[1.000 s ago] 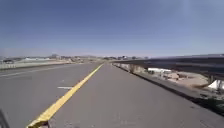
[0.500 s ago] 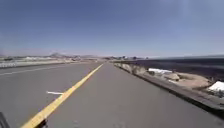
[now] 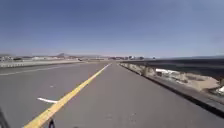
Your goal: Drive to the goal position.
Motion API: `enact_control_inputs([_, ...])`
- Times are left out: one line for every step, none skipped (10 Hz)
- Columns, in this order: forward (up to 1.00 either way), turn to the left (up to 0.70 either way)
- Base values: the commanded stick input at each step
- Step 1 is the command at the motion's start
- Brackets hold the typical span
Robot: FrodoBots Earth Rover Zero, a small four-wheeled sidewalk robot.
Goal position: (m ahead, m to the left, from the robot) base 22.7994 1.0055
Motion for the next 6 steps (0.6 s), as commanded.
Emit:
enact_control_inputs([0.85, 0.0])
enact_control_inputs([0.85, 0.0])
enact_control_inputs([0.85, 0.0])
enact_control_inputs([0.85, 0.0])
enact_control_inputs([0.85, 0.0])
enact_control_inputs([0.85, 0.0])
